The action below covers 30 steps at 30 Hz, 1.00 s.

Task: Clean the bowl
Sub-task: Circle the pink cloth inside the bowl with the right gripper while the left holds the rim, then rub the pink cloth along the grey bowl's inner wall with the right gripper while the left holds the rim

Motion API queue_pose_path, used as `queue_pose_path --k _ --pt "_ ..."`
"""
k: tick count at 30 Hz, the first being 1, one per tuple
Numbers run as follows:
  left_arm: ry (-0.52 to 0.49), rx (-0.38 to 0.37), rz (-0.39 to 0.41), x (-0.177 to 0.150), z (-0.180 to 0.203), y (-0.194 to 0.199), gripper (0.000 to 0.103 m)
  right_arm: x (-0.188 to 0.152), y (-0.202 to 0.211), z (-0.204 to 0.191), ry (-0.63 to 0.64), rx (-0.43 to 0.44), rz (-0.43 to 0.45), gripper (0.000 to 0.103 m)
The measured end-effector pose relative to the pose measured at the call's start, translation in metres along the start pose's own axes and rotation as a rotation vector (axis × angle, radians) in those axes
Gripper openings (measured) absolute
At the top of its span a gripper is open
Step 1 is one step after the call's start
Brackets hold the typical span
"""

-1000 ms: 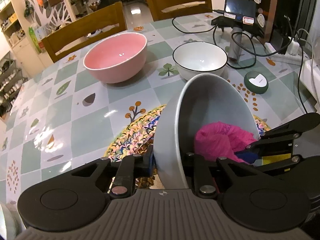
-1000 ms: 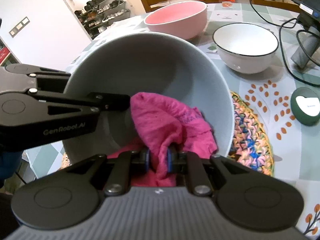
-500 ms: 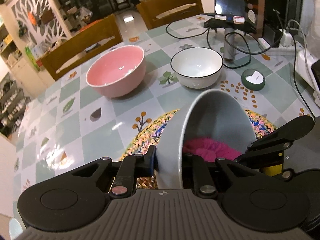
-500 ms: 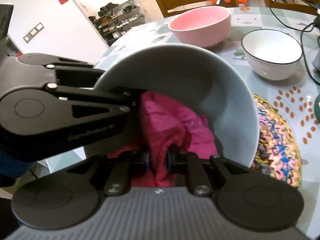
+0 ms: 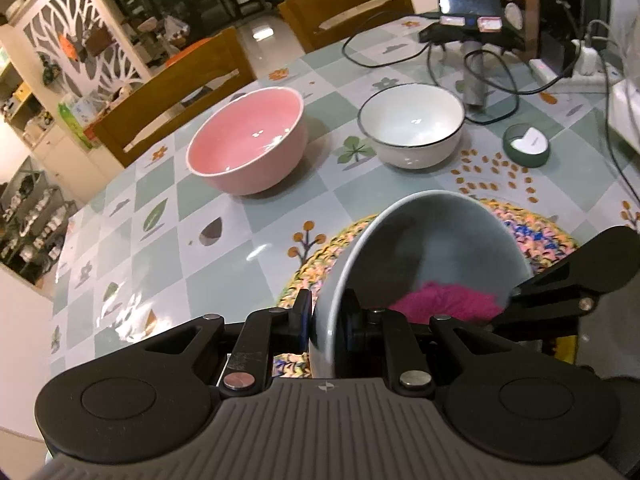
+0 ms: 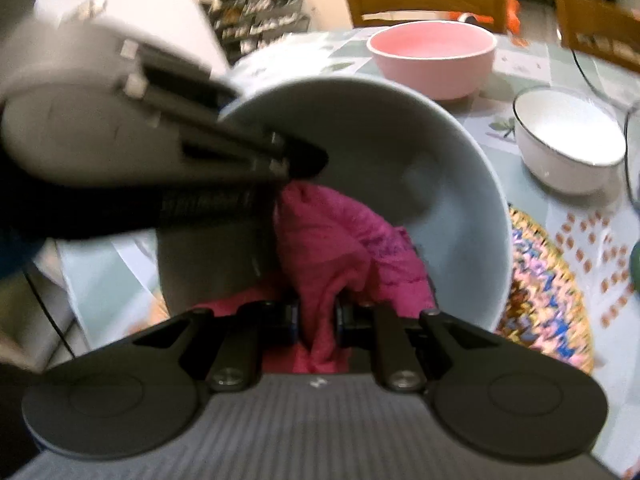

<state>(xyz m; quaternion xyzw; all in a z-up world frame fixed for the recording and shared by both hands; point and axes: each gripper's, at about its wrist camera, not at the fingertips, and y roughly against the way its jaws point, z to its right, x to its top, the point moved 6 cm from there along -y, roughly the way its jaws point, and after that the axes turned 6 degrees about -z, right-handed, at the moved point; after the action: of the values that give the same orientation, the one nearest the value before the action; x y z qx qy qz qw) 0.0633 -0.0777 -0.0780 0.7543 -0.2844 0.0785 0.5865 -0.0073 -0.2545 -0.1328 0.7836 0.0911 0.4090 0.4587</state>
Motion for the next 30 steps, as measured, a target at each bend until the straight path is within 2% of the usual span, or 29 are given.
queue_pose_path --k 6,10,12,17,20,25,30 --pt "0.002 0.001 0.016 0.0 -0.002 0.0 0.017 -0.002 -0.003 0.002 0.095 -0.064 -0.017 0.016" --pt "-0.021 0.012 0.029 0.001 0.001 0.001 0.018 -0.007 0.003 0.003 0.195 -0.168 -0.002 0.016" --pt "-0.031 0.015 0.035 0.001 0.002 0.001 0.018 0.005 -0.006 -0.004 0.243 -0.221 0.006 0.016" --pt "-0.052 0.005 0.051 0.002 0.005 0.002 0.018 0.0 0.001 0.003 0.368 -0.389 0.055 0.016" --pt "-0.068 0.002 0.06 0.006 0.008 0.002 0.019 -0.002 0.009 0.011 0.38 -0.432 0.098 0.016" --pt "-0.081 0.0 0.062 0.007 0.01 0.001 0.02 0.023 0.008 0.01 0.401 -0.472 0.188 0.016" --pt "-0.084 -0.003 0.06 0.008 0.01 -0.001 0.02 0.037 0.022 0.003 0.461 -0.451 0.3 0.016"
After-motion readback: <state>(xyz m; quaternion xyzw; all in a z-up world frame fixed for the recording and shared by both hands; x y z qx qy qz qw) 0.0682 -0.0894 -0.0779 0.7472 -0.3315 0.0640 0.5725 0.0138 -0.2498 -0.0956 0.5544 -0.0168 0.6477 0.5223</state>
